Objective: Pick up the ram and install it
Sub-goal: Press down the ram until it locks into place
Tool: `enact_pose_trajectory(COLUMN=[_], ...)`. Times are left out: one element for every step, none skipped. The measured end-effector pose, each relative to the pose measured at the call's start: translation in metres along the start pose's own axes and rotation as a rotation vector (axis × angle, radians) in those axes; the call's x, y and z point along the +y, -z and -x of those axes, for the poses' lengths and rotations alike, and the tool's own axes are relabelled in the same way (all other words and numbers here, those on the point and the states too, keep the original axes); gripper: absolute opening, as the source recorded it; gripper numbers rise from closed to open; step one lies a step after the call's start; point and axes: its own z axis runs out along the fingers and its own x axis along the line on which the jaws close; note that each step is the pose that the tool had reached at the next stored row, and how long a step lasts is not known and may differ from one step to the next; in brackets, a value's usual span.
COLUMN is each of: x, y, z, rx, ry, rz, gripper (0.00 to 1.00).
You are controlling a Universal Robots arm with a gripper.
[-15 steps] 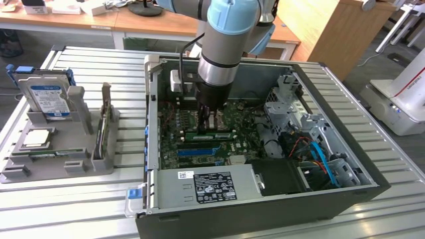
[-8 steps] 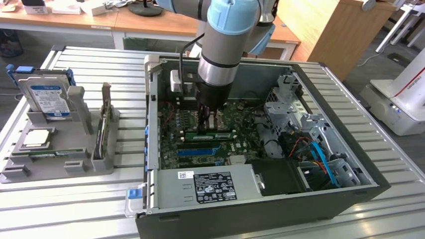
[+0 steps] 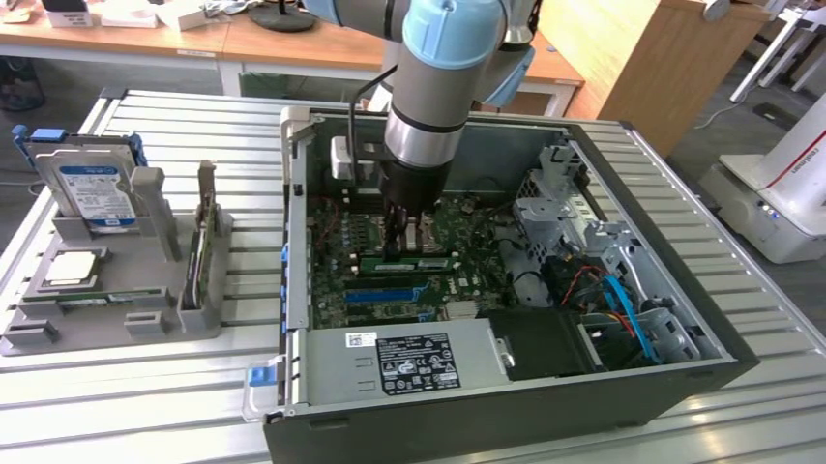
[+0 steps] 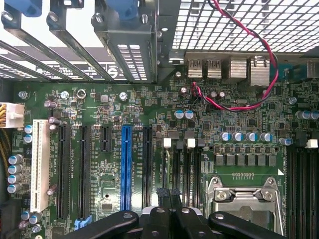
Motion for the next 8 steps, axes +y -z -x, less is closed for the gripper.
enact_pose_trajectory(x=[0.0000,0.0000,0.0000,0.0000,0.0000,0.0000,0.0000,0.0000], y=[-0.0001,0.0000,-0.0001,-0.0001,-0.0002,-0.0004,-0.0007,-0.0008], z=[0.0000,0.0000,0.0000,0.0000,0.0000,0.0000,0.0000,0.0000], rx=[0.0000,0.0000,0.0000,-0.0001,-0.0002,-0.0003,-0.0005,-0.0003], ry=[0.000,0.000,0.000,0.000,0.000,0.000,0.000,0.000], rz=[0.0000,0.0000,0.0000,-0.0001,-0.0001,-0.0001,-0.0003,-0.0002], gripper=[0.11,0.11,0.11,0.11,0.11,0.11,0.11,0.11])
